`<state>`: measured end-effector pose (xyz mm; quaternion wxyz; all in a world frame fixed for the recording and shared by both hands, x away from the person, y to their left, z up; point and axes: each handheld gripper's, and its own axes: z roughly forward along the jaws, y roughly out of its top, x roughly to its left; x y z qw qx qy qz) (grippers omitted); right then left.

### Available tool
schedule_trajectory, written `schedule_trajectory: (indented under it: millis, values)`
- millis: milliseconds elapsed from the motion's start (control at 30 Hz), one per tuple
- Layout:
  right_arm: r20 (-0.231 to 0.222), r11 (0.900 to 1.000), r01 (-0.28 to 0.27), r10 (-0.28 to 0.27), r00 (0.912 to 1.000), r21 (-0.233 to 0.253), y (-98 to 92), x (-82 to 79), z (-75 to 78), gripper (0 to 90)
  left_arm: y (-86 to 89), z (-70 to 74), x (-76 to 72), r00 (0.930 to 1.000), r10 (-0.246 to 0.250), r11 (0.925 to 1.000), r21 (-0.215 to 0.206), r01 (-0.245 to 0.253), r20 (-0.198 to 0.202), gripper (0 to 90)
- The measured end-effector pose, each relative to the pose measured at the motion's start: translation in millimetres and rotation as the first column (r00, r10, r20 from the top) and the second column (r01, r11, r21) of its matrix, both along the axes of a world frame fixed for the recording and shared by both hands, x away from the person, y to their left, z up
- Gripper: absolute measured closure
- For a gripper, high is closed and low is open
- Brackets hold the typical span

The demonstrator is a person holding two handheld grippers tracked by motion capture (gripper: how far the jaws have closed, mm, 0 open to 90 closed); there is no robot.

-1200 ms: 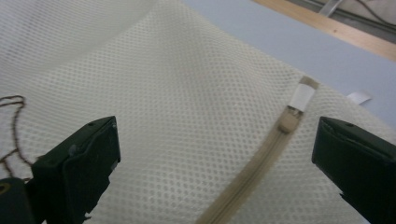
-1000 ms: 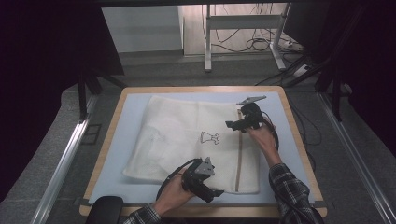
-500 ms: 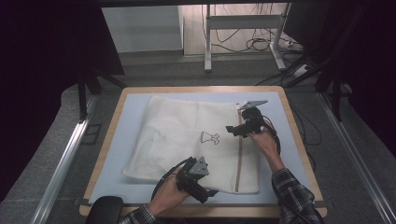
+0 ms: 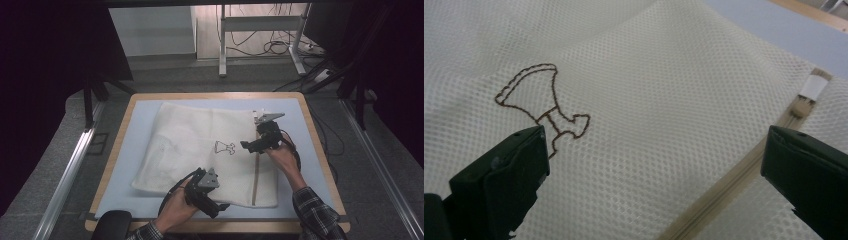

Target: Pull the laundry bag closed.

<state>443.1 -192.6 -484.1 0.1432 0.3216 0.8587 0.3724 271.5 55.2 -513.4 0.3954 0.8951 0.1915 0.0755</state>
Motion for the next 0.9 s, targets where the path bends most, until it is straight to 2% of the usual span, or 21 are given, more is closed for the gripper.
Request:
schedule_trajectory:
  millis: [167, 300, 400, 433, 567, 733, 767, 900]
  values:
    - [-0.012, 1.0, -0.006, 0.007, 0.9999, 0.017, -1.0, -6.9, 1.2, 0.0, 5.5, 1.5, -0.5, 0.9999, 0.01, 0.9999, -0.005, -0.01, 0.004, 0.5]
    - [0.003, 1.0, -0.008, 0.008, 1.0, 0.027, -3.0, -14.2, 4.5, 0.0, 10.1, 2.4, -1.9, 0.9995, 0.033, 0.9988, -0.036, -0.033, -0.001, 0.5]
    - [0.012, 1.0, -0.008, 0.008, 0.9999, 0.03, -4.6, -19.2, 7.3, 0.0, 13.9, 2.6, -1.4, 0.9994, 0.035, 0.9991, -0.025, -0.035, 0.003, 0.5]
    - [0.012, 0.999, -0.008, 0.007, 0.9999, 0.036, -5.0, -21.0, 7.8, 0.0, 13.9, 1.8, -2.1, 0.999, 0.044, 0.9983, -0.038, -0.044, -0.002, 0.5]
    - [0.02, 1.0, -0.012, 0.011, 0.9997, 0.025, -6.3, -28.5, 9.4, 0.0, 18.2, 2.4, -2.3, 0.9992, 0.038, 0.9992, -0.01, -0.038, 0.012, 0.5]
    - [0.039, 1.0, -0.017, 0.016, 0.9991, 0.024, -7.0, -37.6, 10.9, 0.0, 21.4, 2.5, -5.3, 0.9984, 0.055, 0.9977, -0.039, -0.055, 0.008, 0.6]
    - [0.043, 1.0, -0.016, 0.015, 0.999, 0.024, -7.3, -39.6, 11.1, 0.0, 23.4, 3.3, -5.5, 0.9986, 0.051, 0.9984, -0.027, -0.051, 0.014, 0.6]
    - [0.049, 1.0, -0.014, 0.013, 0.9987, 0.018, -7.8, -48.0, 10.8, 0.0, 28.2, 2.9, -7.4, 0.9977, 0.067, 0.9968, -0.044, -0.066, 0.012, 0.6]
